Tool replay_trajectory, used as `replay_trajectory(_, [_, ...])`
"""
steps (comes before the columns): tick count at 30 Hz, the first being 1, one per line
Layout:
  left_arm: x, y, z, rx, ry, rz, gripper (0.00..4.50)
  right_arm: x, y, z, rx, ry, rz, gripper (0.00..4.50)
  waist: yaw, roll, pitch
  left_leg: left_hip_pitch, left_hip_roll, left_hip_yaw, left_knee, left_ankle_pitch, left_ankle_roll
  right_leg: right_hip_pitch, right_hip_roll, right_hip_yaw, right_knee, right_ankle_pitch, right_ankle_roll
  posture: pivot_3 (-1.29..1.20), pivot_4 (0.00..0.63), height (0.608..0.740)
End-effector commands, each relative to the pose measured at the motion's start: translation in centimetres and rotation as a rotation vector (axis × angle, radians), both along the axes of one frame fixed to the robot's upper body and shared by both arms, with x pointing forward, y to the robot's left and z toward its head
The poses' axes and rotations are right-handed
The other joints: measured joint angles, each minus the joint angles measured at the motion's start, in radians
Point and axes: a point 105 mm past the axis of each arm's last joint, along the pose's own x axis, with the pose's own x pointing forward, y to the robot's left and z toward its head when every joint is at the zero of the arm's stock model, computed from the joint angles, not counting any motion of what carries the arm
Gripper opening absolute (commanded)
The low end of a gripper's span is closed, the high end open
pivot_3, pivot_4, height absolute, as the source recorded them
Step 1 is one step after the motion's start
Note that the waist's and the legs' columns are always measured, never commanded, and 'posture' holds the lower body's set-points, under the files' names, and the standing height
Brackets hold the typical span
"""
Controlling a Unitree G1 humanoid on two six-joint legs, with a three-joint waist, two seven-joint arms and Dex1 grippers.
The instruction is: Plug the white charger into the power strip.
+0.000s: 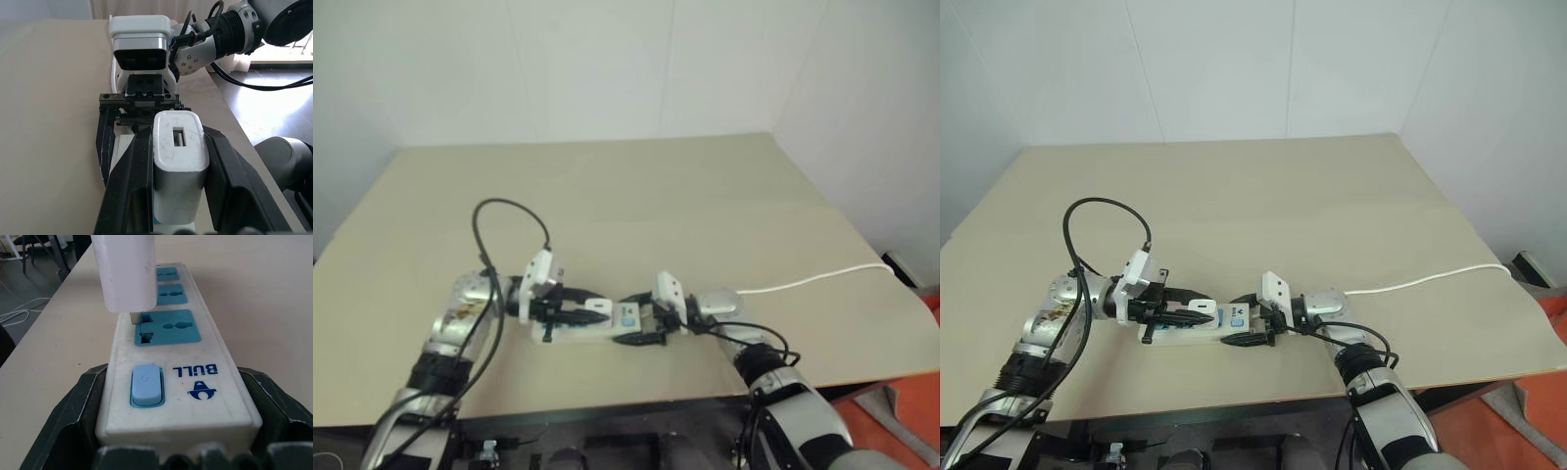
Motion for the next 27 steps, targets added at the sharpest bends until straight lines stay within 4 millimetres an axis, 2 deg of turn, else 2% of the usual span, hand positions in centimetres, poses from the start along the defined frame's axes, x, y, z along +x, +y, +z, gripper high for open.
replay_trajectory(1, [0.1, -0.1, 0.3, -0.007, -0.029, -0.003, 1.03, 0.4, -0.1, 1.0, 0.009, -0.034, -0.012, 3.41, 0.000, 0.000, 0.000, 0.000, 0.000, 0.000, 0.000, 0.000, 0.000, 0.000, 0.000, 0.000, 0.000, 0.000, 0.000, 0.00, 0.150, 0.740])
replay_trajectory(14, [0.7, -0.5, 0.1, -0.013, -0.032, 0.004, 1.03, 0.4, -0.1, 1.0, 0.009, -0.033, -0.012, 3.41, 0.000, 0.000, 0.000, 0.000, 0.000, 0.000, 0.000, 0.000, 0.000, 0.000, 0.000, 0.000, 0.000, 0.000, 0.000, 0.00, 0.150, 0.740])
replay_trajectory(27, [1.2, -0.1, -0.4, 0.001, -0.019, 0.010, 1.03, 0.4, -0.1, 1.0, 0.010, -0.032, -0.016, 3.41, 0.000, 0.000, 0.000, 0.000, 0.000, 0.000, -0.001, 0.000, 0.000, 0.000, 0.000, 0.000, -0.001, 0.000, 0.001, 0.00, 0.150, 0.740])
